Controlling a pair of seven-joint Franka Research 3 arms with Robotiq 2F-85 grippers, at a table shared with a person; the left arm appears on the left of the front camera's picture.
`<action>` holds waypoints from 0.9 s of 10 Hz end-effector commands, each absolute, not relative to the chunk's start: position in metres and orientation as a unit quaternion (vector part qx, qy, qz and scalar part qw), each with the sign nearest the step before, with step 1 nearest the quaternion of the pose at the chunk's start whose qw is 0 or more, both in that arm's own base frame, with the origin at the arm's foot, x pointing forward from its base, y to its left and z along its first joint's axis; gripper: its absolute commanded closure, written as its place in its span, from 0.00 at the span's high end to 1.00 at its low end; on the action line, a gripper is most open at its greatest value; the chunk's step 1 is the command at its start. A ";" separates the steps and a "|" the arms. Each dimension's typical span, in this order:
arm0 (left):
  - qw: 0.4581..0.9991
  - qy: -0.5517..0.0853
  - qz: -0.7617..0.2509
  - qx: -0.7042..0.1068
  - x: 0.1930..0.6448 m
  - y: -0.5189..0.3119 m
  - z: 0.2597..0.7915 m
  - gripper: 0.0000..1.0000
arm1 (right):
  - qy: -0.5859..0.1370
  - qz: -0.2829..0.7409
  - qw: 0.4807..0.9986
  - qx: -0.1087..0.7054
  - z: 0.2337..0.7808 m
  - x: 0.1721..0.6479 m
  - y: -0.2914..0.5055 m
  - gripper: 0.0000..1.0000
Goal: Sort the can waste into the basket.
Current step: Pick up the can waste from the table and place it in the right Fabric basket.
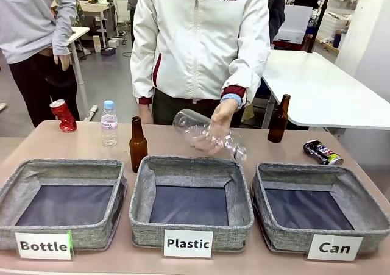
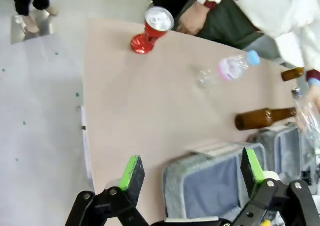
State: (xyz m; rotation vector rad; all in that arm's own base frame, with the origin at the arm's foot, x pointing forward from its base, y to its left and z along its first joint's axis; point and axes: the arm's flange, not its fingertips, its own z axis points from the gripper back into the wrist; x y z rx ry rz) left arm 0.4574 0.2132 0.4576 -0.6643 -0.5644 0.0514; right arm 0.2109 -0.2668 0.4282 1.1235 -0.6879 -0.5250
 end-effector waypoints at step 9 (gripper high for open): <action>0.909 -0.280 -0.013 -0.309 0.521 0.205 0.441 1.00 | -0.330 -0.231 0.755 0.517 0.428 0.213 -0.268 1.00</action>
